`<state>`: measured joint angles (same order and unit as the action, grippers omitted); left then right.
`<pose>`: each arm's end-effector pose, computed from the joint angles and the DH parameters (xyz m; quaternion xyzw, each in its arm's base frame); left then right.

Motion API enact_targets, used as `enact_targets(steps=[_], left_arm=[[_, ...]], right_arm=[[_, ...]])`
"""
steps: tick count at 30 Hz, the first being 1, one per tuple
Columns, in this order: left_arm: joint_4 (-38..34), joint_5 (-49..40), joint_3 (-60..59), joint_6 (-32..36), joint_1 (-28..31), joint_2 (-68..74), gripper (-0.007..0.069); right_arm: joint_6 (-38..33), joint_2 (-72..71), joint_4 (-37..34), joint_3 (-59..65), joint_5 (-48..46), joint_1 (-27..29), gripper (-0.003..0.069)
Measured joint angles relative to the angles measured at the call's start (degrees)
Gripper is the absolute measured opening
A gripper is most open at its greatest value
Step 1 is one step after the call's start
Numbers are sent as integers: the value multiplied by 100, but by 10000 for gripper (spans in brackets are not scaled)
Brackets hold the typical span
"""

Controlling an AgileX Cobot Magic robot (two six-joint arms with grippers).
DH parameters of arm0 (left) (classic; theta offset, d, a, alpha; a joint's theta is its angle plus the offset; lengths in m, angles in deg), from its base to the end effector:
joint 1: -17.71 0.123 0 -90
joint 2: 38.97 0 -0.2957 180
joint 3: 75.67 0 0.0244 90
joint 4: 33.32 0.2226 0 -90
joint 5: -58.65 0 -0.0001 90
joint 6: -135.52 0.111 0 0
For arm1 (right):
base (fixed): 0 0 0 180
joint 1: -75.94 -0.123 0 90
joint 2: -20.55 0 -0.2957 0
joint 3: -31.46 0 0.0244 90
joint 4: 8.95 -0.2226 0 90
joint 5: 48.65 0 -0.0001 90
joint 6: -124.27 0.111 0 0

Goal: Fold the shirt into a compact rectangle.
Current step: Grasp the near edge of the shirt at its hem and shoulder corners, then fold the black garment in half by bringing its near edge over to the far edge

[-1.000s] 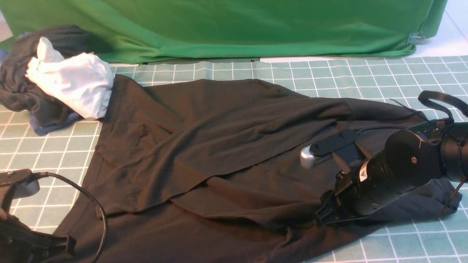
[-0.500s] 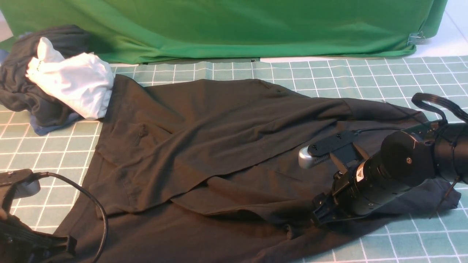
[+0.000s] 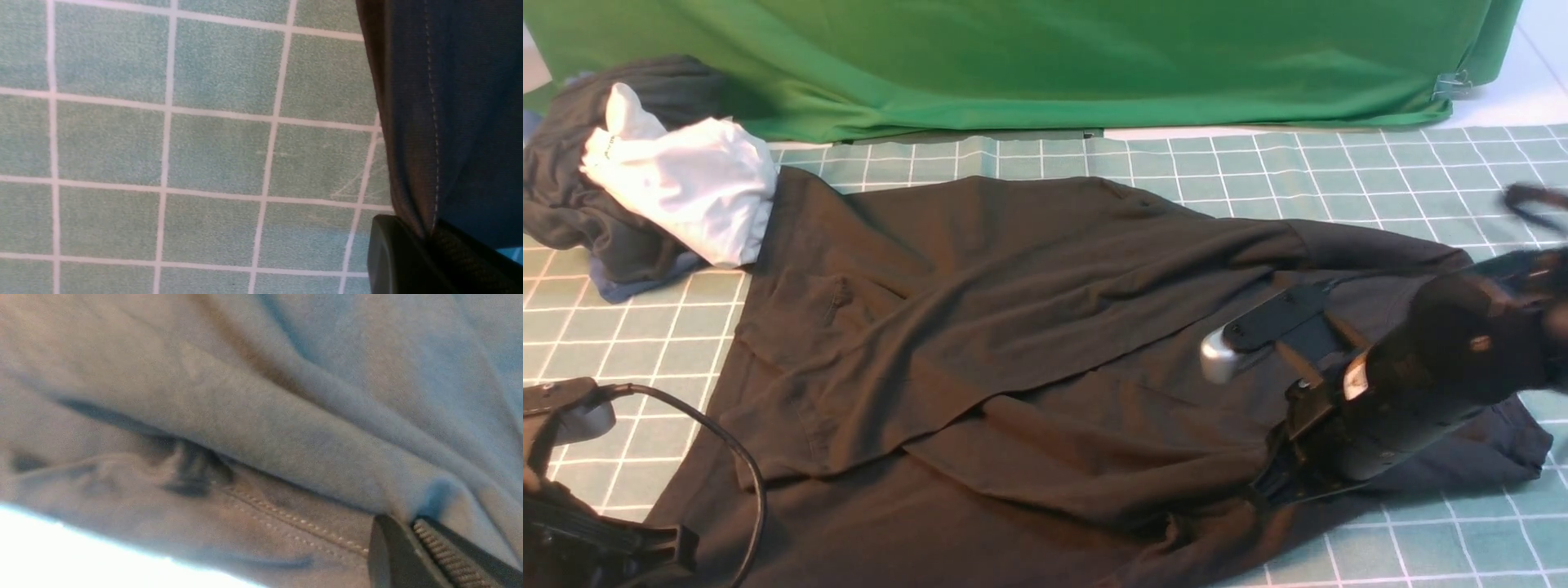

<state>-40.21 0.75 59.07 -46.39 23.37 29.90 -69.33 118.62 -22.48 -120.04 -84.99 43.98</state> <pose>0.1226 0.0008 0.2208 -0.0940 0.9917 -0.0507 0.0711 0.2196 0.1552 0.1981 -0.3033 0.9377 0.1056 0.1324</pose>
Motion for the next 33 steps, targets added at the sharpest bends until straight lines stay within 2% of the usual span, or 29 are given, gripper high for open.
enact_targets(steps=[5,15,21,30,33], left_arm=[[-70,-41,19,34,0,-500,6],[-83,49,1011,-113,0,-669,6],[-117,410,1346,-201,0,-126,6],[-380,1012,2564,-213,0,1489,6],[-483,1066,3349,-213,0,2177,6]], right_arm=[[-40,-853,-5,0,-623,0,28],[-42,-1328,67,0,-542,0,26],[160,-1328,470,-224,-334,40,25],[-37,-590,557,-1340,-317,694,25],[-65,-5,561,-1977,-323,891,25]])
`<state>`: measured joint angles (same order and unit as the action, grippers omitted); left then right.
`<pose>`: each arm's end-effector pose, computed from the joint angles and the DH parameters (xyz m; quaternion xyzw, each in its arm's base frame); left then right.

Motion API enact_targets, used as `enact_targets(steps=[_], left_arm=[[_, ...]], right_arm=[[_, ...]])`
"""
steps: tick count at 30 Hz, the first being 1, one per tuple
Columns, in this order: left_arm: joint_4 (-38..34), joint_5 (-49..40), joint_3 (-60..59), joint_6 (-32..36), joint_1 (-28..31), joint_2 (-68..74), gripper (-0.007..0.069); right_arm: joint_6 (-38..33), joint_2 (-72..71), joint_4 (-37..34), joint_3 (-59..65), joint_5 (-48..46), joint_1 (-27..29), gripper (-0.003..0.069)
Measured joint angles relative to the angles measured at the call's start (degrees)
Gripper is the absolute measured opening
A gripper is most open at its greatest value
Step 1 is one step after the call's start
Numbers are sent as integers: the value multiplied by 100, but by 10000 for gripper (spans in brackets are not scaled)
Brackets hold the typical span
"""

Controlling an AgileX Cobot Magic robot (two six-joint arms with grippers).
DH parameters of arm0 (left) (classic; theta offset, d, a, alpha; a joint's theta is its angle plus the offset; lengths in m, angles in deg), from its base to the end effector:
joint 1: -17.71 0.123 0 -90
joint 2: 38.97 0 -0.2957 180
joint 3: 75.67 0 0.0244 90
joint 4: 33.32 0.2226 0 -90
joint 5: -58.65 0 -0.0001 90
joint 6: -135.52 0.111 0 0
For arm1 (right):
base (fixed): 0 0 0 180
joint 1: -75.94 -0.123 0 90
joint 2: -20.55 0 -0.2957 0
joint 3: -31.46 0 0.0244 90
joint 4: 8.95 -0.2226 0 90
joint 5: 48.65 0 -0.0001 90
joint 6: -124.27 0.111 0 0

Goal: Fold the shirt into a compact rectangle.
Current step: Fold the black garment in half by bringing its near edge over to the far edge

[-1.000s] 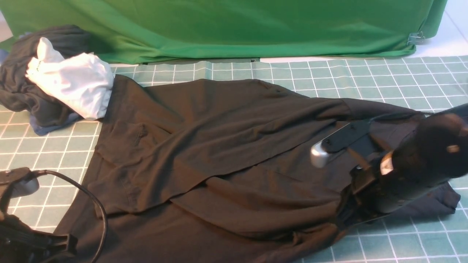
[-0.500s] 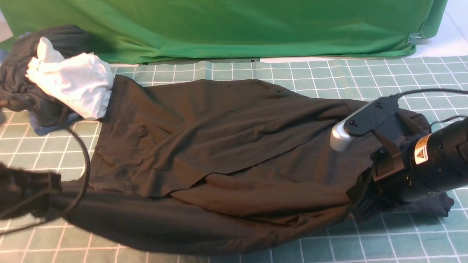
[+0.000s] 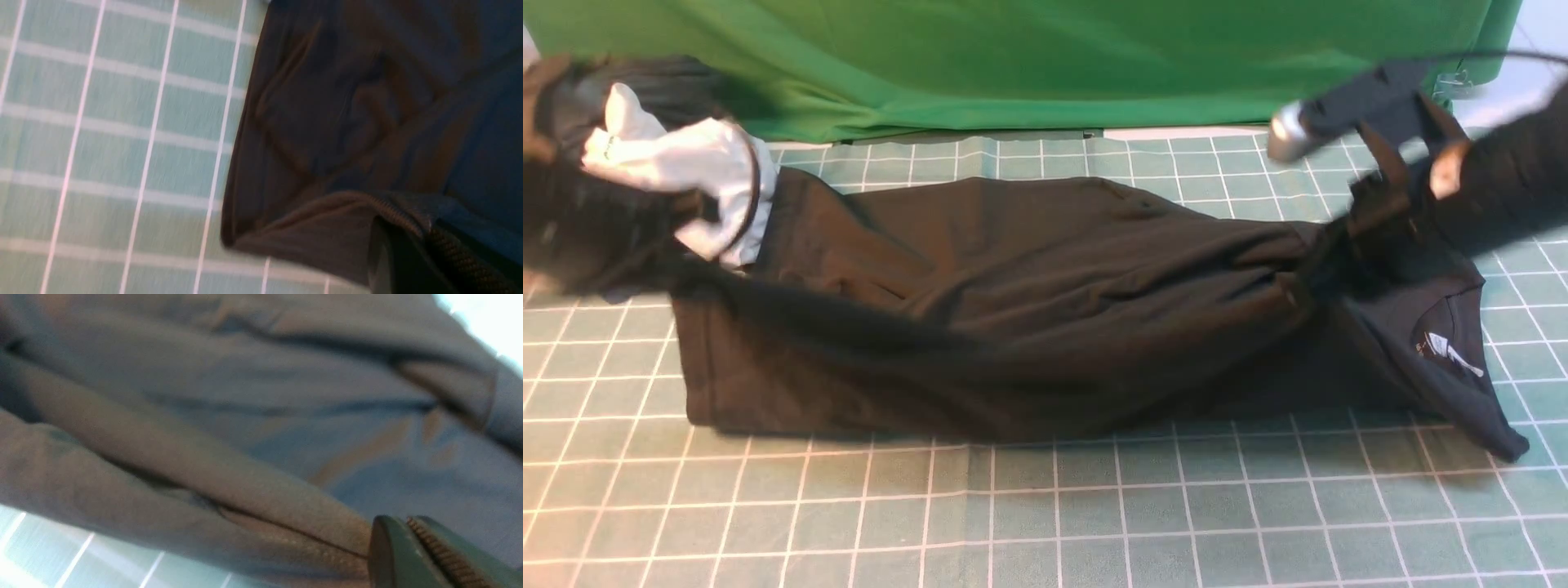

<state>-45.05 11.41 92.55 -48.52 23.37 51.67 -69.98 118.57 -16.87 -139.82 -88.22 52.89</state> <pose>0.2825 0.0113 0.3004 -0.1283 0.9527 -0.0869 0.2616 0.2935 0.1355 0.2833 -0.2691 0.9169 0.0795 0.2838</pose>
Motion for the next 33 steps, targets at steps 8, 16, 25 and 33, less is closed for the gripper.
enact_targets(steps=[8,16,25,33], left_arm=[[-40,13,1977,-103,0,1700,6],[-23,-112,3668,-293,0,3228,6],[21,-52,4137,-517,0,4046,28],[328,235,4143,-776,0,4157,239]], right_arm=[[-137,1390,0,-1670,-166,522,25],[-173,2715,0,-3156,-287,793,25],[-428,3622,0,-3886,87,803,49],[-443,3854,30,-4064,303,810,309]])
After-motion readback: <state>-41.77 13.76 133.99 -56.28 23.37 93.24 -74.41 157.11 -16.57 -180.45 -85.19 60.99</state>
